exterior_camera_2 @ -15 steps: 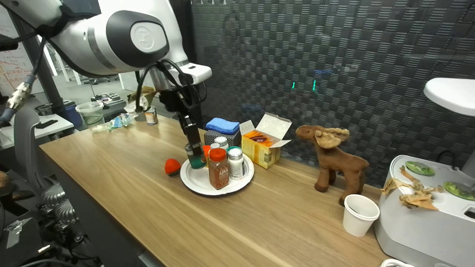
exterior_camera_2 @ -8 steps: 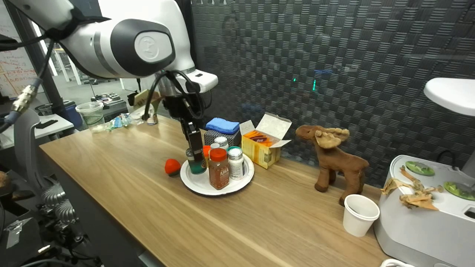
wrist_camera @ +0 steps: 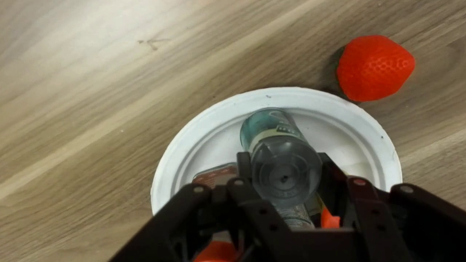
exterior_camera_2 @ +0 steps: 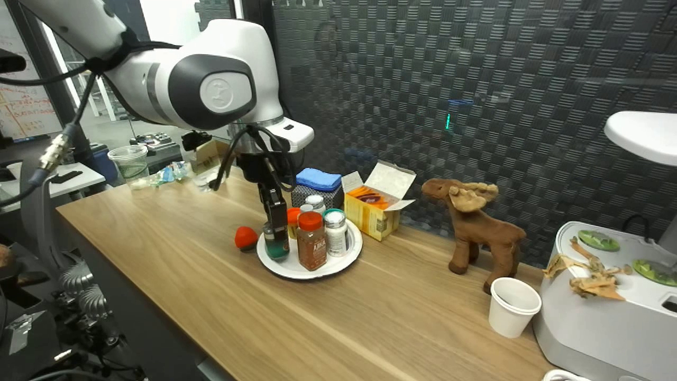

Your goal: Put all the bottles and the orange plushie that are around the white plate on the white plate

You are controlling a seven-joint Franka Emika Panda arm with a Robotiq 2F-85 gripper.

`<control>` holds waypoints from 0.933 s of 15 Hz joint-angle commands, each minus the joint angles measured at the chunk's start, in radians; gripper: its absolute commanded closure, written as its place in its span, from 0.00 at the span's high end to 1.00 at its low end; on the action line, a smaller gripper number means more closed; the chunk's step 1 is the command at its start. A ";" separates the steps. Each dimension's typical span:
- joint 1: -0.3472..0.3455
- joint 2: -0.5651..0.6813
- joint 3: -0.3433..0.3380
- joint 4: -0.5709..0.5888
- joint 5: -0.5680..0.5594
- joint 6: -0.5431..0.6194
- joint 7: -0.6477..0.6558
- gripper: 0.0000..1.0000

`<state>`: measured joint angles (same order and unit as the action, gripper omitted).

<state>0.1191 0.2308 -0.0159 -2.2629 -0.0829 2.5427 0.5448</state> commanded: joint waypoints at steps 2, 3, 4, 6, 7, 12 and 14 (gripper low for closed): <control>-0.011 0.022 -0.008 0.034 0.030 0.026 -0.020 0.22; -0.011 0.026 -0.011 0.037 0.029 0.028 -0.018 0.22; -0.011 0.031 -0.016 0.040 0.024 0.030 -0.014 0.22; -0.015 0.044 -0.022 0.045 0.025 0.035 -0.013 0.22; -0.017 0.050 -0.024 0.048 0.028 0.037 -0.015 0.22; -0.019 0.071 -0.020 0.065 0.042 0.030 -0.032 0.72; -0.020 0.066 -0.020 0.060 0.048 0.035 -0.030 0.73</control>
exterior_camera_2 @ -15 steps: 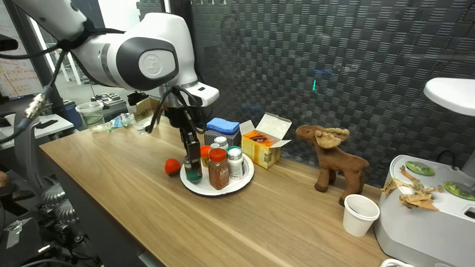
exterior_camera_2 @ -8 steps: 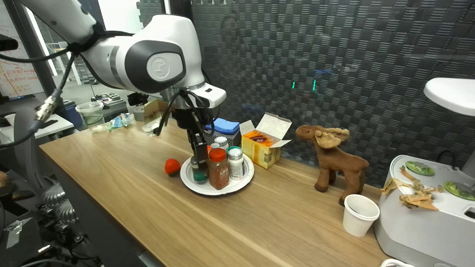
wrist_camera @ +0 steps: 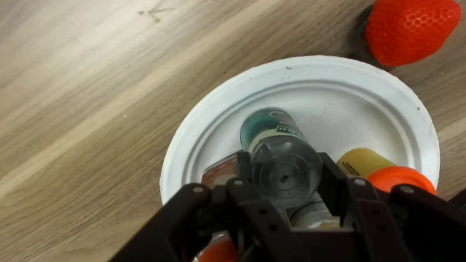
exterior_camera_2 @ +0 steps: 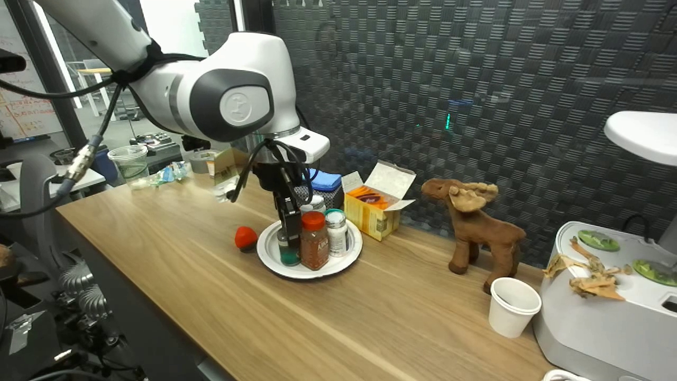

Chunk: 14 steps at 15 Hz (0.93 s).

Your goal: Put all the bottles and the orange plushie that are around the white plate on the white plate

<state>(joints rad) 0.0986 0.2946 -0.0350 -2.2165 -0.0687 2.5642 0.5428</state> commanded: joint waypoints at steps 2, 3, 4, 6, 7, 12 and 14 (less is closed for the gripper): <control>0.004 -0.012 -0.006 0.001 0.029 0.021 -0.018 0.85; 0.006 -0.020 -0.007 -0.006 0.024 0.024 -0.014 0.95; 0.011 -0.036 -0.012 -0.019 0.015 0.028 -0.002 0.99; 0.021 -0.074 -0.017 -0.050 0.001 0.034 0.021 1.00; 0.026 -0.093 -0.017 -0.066 -0.005 0.036 0.033 1.00; 0.048 -0.213 0.052 -0.172 0.049 0.031 0.040 0.99; 0.067 -0.246 0.097 -0.204 0.072 0.023 0.032 1.00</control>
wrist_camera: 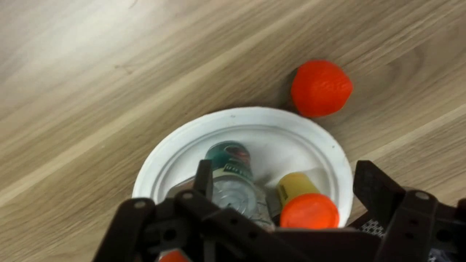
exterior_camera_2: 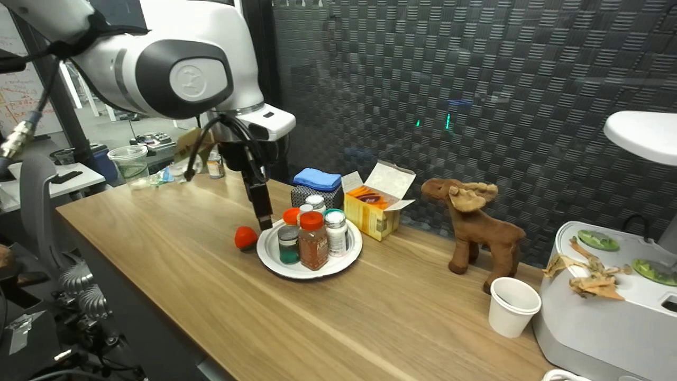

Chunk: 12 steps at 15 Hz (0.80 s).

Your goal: Put all the bottles and the orange plushie that are around the white plate on the white plate

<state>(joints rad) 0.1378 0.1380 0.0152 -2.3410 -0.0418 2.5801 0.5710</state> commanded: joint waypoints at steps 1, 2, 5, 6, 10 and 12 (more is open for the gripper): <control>0.039 -0.097 0.070 -0.090 0.054 0.003 -0.002 1.00; 0.049 -0.095 0.088 -0.091 0.053 -0.007 0.000 1.00; 0.069 -0.058 0.123 -0.072 0.016 -0.029 -0.010 1.00; 0.075 -0.039 0.122 -0.062 -0.029 -0.037 0.009 1.00; 0.088 0.009 0.091 -0.019 -0.228 -0.061 0.079 1.00; 0.088 0.046 0.088 0.006 -0.248 -0.069 0.061 1.00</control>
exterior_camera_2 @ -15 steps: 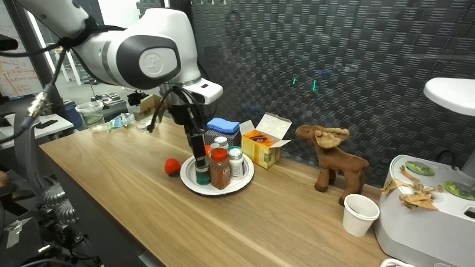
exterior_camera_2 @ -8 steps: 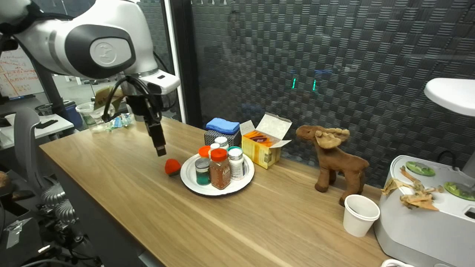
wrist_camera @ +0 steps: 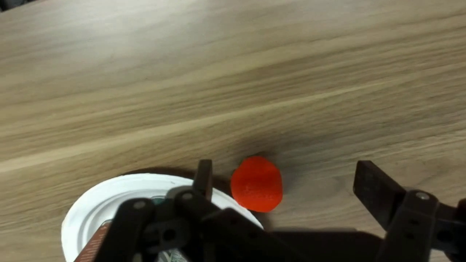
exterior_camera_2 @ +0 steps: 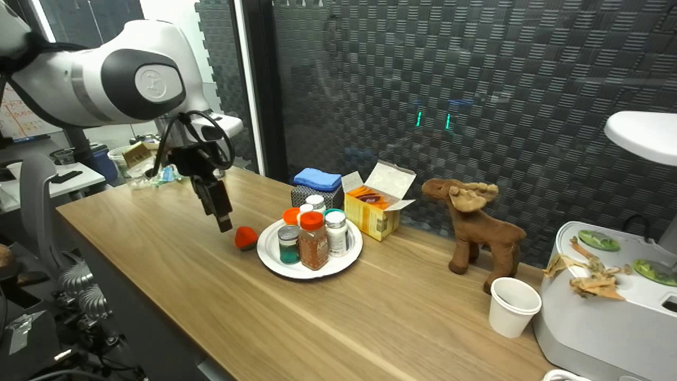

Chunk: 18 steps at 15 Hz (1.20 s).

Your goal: Put all the bottles and the orange plushie that are around the white plate on the white plate

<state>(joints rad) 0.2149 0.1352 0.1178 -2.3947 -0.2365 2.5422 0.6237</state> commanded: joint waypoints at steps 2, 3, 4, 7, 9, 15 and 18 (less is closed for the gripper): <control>0.014 0.086 -0.015 0.086 -0.047 -0.035 -0.018 1.00; 0.016 0.109 -0.014 0.104 -0.034 -0.039 -0.034 1.00; 0.018 0.128 -0.016 0.120 -0.029 -0.043 -0.044 1.00; 0.033 0.180 -0.027 0.166 -0.027 -0.058 -0.049 1.00; 0.042 0.202 -0.041 0.188 -0.031 -0.065 -0.040 1.00; 0.059 0.250 -0.077 0.244 -0.032 -0.078 -0.033 1.00; 0.065 0.256 -0.091 0.257 -0.032 -0.082 -0.031 0.68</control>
<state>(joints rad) 0.2568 0.3790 0.0497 -2.1758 -0.2673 2.4865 0.5922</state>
